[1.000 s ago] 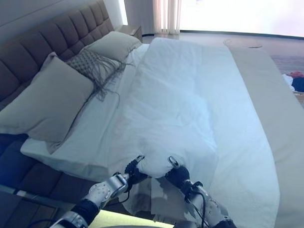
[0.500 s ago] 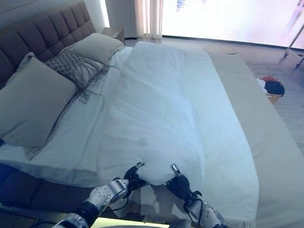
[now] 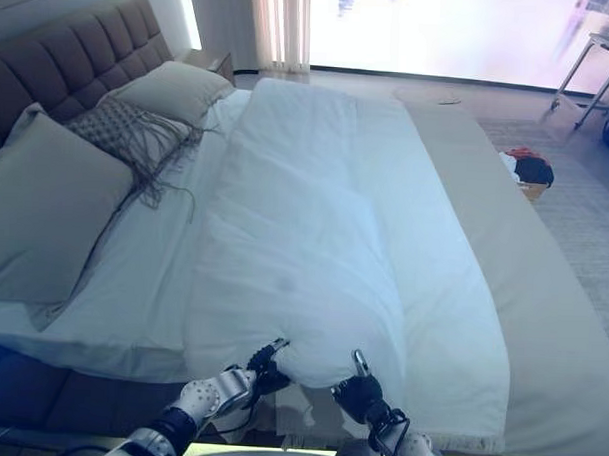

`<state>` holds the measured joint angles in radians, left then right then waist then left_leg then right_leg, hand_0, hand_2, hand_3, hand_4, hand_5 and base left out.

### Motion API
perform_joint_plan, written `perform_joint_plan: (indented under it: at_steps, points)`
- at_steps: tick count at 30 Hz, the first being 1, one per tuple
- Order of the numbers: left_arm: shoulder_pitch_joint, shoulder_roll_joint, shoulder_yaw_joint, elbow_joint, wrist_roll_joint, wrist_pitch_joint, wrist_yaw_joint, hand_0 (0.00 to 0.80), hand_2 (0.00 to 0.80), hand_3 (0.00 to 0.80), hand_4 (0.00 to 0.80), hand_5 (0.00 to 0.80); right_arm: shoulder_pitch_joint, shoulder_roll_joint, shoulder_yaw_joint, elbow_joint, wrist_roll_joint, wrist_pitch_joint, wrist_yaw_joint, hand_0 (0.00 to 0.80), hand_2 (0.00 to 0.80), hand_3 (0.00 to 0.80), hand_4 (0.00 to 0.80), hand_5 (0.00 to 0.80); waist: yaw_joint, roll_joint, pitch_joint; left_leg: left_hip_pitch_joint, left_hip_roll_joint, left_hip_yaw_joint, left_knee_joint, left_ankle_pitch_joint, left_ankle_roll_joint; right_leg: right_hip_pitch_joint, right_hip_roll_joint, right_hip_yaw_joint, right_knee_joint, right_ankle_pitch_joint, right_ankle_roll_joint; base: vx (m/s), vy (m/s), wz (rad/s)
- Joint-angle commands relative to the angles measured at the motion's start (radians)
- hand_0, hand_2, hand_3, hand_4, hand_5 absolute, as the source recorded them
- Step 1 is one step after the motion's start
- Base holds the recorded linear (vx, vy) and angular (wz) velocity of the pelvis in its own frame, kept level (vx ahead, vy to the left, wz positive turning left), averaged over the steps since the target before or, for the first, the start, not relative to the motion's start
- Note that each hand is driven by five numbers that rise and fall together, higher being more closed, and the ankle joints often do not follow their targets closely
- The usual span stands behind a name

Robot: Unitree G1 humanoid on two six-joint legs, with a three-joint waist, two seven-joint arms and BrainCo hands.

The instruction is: Make the bed neatly

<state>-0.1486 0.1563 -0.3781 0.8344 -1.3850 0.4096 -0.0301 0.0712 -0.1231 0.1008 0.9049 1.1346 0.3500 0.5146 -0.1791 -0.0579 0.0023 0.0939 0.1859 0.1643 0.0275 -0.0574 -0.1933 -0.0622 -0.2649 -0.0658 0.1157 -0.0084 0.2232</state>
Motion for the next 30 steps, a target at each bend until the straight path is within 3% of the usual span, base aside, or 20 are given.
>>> perform_joint_plan:
  at_steps: [1, 9, 19, 23, 30]
  points:
    - [-0.22, 0.326, 0.49, 0.138, -0.042, -0.227, -0.046, 0.8, 0.8, 0.8, 0.8, 0.8, 0.265, -0.334, -0.299, 0.342, -0.09, -0.088, -0.03, 0.0, 0.0, 0.0, 0.0, 0.0, 0.007, -0.004, -0.032, -0.12, 0.03, -0.022, 0.087, 0.059, 0.057, -0.041, -0.038, 0.028, 0.057, 0.044, 0.028, 0.0, 0.0, 0.0]
    - [-0.214, 0.341, 0.518, 0.17, -0.05, -0.216, -0.088, 0.8, 0.8, 0.8, 0.8, 0.8, 0.272, -0.377, -0.427, 0.499, -0.066, -0.094, -0.132, 0.0, 0.0, 0.0, 0.0, 0.0, -0.005, 0.016, -0.031, -0.118, 0.035, -0.01, 0.082, 0.057, 0.054, -0.04, -0.028, 0.042, 0.048, 0.036, 0.027, -0.001, 0.004, 0.0]
    - [-0.168, 0.336, 0.552, 0.106, -0.064, -0.201, -0.068, 0.8, 0.8, 0.8, 0.8, 0.8, 0.271, -0.493, -0.738, 0.485, 0.026, -0.274, -0.348, 0.0, 0.0, 0.0, 0.0, 0.0, -0.008, 0.033, -0.025, -0.115, 0.035, -0.001, 0.069, 0.058, 0.048, -0.02, -0.026, 0.04, 0.02, 0.034, 0.022, -0.005, 0.013, -0.03]
    - [-0.16, 0.341, 0.554, 0.087, -0.066, -0.184, -0.06, 0.8, 0.8, 0.8, 0.8, 0.8, 0.268, -0.514, -0.802, 0.461, 0.024, -0.314, -0.376, 0.0, 0.0, 0.0, 0.0, 0.0, 0.002, 0.033, -0.026, -0.119, 0.035, -0.004, 0.07, 0.057, 0.048, -0.012, -0.028, 0.03, 0.011, 0.034, 0.022, -0.003, -0.002, -0.03]
    - [-0.15, 0.347, 0.566, 0.078, -0.065, -0.171, -0.058, 0.8, 0.8, 0.8, 0.8, 0.8, 0.255, -0.509, -0.822, 0.396, 0.018, -0.323, -0.353, 0.0, 0.0, 0.0, 0.0, 0.0, 0.005, 0.031, -0.031, -0.123, 0.042, 0.0, 0.071, 0.061, 0.046, -0.004, -0.025, 0.022, -0.002, 0.036, 0.017, 0.0, 0.0, 0.0]
